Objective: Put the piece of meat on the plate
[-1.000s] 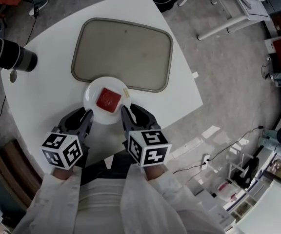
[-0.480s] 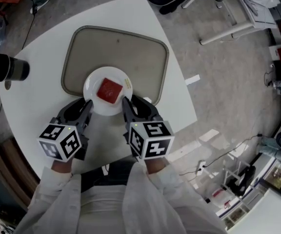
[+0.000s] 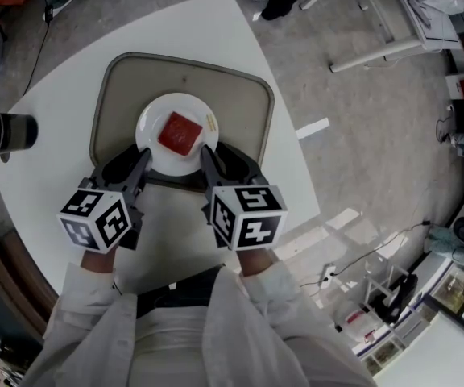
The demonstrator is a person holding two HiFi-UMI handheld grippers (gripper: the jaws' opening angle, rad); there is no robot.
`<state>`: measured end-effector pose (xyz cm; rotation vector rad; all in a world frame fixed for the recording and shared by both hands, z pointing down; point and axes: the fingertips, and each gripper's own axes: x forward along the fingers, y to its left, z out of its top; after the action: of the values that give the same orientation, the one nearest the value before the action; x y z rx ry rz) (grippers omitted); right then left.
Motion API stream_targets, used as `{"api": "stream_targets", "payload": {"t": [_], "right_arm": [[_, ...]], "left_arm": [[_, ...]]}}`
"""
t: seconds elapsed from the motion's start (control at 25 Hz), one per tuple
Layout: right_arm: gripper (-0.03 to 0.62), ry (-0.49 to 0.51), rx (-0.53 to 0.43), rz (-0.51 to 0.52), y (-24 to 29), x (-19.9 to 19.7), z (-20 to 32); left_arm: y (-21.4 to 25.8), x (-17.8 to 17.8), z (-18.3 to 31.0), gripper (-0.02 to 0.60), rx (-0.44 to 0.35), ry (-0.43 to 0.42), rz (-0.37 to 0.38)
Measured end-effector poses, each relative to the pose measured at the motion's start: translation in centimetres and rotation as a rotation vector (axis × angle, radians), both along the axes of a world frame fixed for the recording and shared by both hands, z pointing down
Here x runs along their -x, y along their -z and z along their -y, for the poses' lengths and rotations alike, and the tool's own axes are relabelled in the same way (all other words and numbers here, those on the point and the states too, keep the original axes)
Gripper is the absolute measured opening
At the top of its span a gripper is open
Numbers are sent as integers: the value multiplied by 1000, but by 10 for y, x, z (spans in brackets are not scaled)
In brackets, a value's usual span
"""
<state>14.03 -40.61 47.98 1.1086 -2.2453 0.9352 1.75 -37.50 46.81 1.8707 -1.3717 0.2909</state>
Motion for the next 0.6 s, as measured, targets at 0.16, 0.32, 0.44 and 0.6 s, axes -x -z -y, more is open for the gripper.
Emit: {"api": "stream_targets", "payload": {"t": [0.16,0.32,0.44,0.6], "right_arm": [[100,6,8,-12,-7,0,8],[100,7,15,-18,-12,-4,18],[101,12,23,-26,-14,-4,18],[101,14,36,-38,-19,-3,17]], "left_arm": [[-8,-1,6,106,8,5,-3],[-8,-6,14,106,-3,3,33],[-10,-8,13,106,1,-2,66],[-14,-7,13,107,12,0,103]]}}
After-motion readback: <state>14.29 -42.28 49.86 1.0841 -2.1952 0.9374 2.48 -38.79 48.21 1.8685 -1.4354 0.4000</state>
